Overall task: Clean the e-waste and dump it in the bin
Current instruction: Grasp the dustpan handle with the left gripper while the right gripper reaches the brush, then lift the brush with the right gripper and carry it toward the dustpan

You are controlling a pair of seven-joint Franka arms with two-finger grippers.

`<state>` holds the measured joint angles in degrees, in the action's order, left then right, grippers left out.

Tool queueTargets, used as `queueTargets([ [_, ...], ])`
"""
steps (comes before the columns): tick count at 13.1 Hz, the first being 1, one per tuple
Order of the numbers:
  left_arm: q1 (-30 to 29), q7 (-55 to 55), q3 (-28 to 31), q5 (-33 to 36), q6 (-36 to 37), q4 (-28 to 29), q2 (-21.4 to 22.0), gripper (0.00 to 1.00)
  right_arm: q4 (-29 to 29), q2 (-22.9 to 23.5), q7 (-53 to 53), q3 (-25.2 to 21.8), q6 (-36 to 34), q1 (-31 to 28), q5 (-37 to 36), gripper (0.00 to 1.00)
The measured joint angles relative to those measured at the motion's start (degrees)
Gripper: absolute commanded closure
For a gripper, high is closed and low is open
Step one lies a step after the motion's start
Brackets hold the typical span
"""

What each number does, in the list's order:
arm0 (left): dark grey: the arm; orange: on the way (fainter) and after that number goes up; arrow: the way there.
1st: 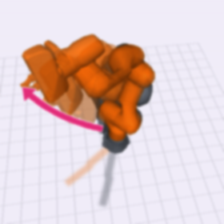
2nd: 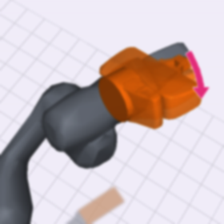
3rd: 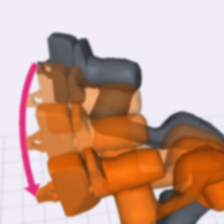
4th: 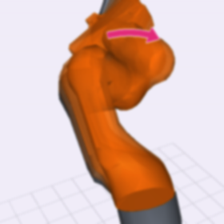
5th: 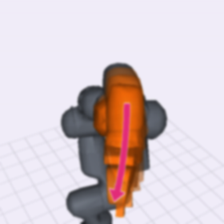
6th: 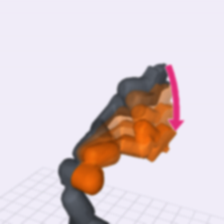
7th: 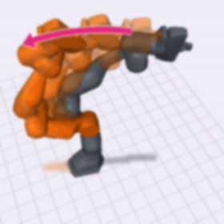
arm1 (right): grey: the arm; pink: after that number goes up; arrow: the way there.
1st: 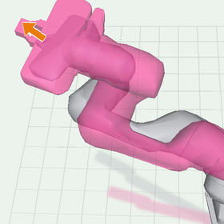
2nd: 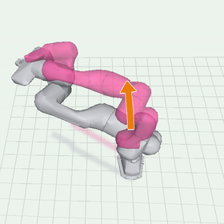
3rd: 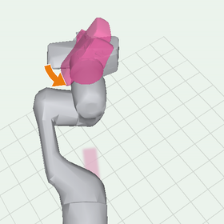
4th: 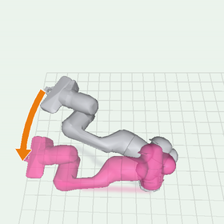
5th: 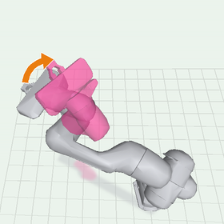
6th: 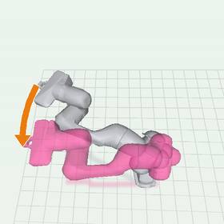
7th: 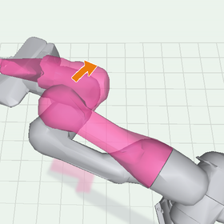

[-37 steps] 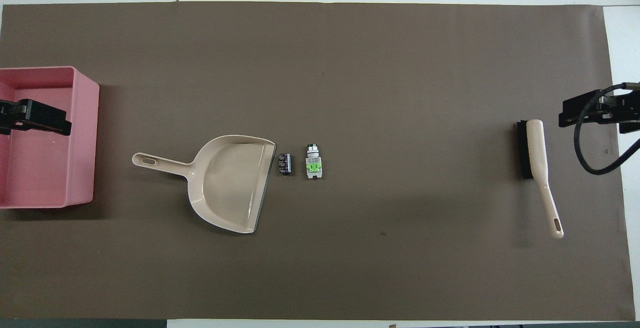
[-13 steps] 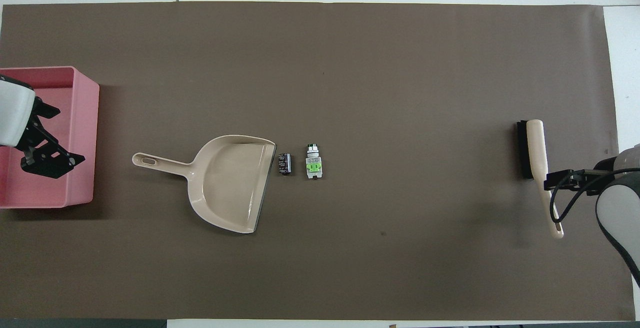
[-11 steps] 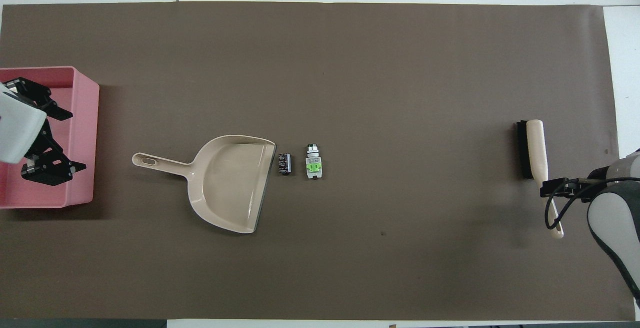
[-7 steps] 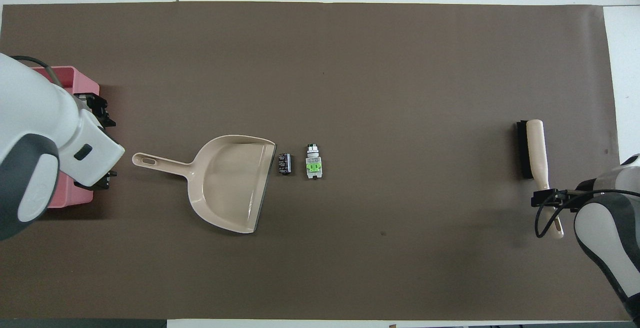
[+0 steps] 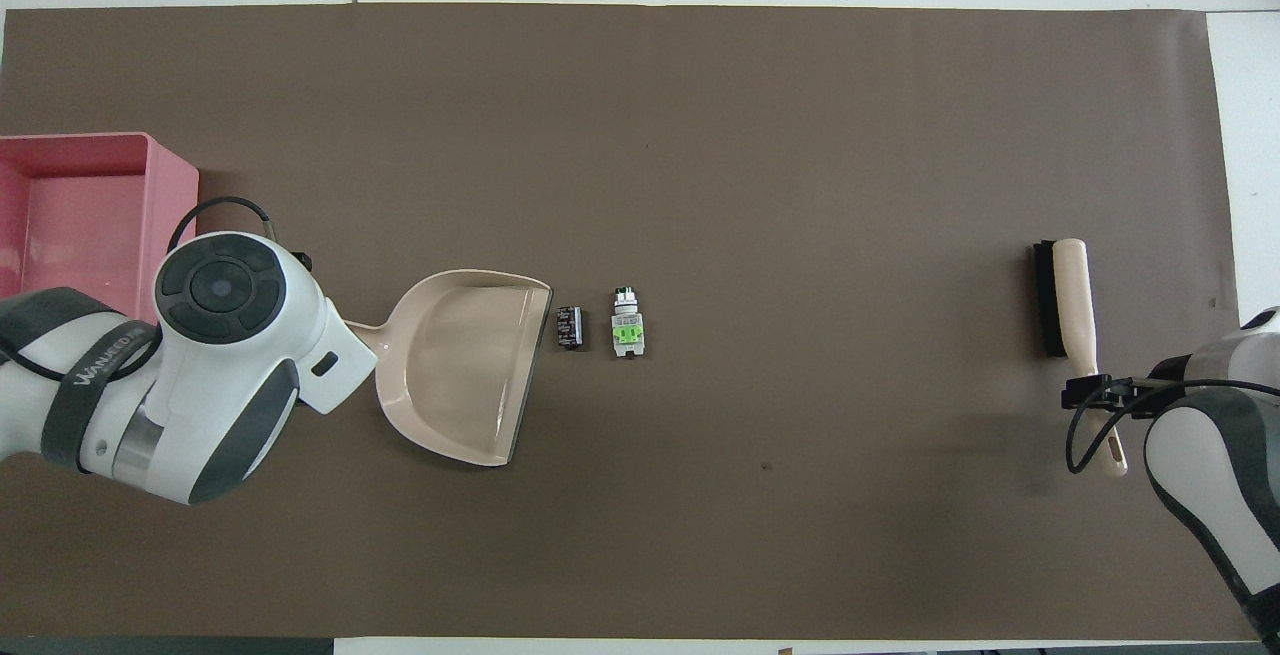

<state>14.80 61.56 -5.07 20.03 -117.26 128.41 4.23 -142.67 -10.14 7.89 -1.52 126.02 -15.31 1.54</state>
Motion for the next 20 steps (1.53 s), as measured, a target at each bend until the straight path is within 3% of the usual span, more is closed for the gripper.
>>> queueTargets([
  [5,1.7,-6.0,-0.1,6.0,-5.1,2.0,-3.6,0.09,-1.5,0.0,2.9,0.0,2.5,0.0,3.4,0.18],
  [7,1.7,-6.6,0.0,7.0,-5.6,2.0,-4.5,0.12,-1.5,0.0,2.9,0.0,2.5,0.0,3.5,0.27],
  [9,1.7,-6.6,0.0,7.1,-5.8,2.0,-4.9,0.2,-1.5,0.0,3.0,0.1,2.5,0.0,3.6,0.5],
  [11,1.7,-6.6,0.0,7.1,-6.0,2.0,-5.1,0.32,-1.5,0.0,3.6,0.1,2.5,0.1,3.6,0.91],
  [12,1.7,-6.6,0.0,7.1,-6.0,2.0,-5.2,0.47,-1.5,0.0,3.6,0.1,2.5,0.1,3.6,1.0],
  [13,2.0,-6.6,0.0,7.1,-6.1,2.0,-5.2,0.68,-1.5,0.0,3.6,0.1,2.5,0.1,3.7,1.0],
  [15,2.5,-6.6,-0.1,7.2,-6.1,2.0,-5.2,0.91,-1.5,0.0,3.6,0.1,2.4,0.1,3.8,1.0],
  [20,2.8,-6.9,0.0,7.5,-4.8,1.8,-5.2,1.0,2.5,0.0,2.6,0.4,-3.4,1.5,3.9,1.0],
])
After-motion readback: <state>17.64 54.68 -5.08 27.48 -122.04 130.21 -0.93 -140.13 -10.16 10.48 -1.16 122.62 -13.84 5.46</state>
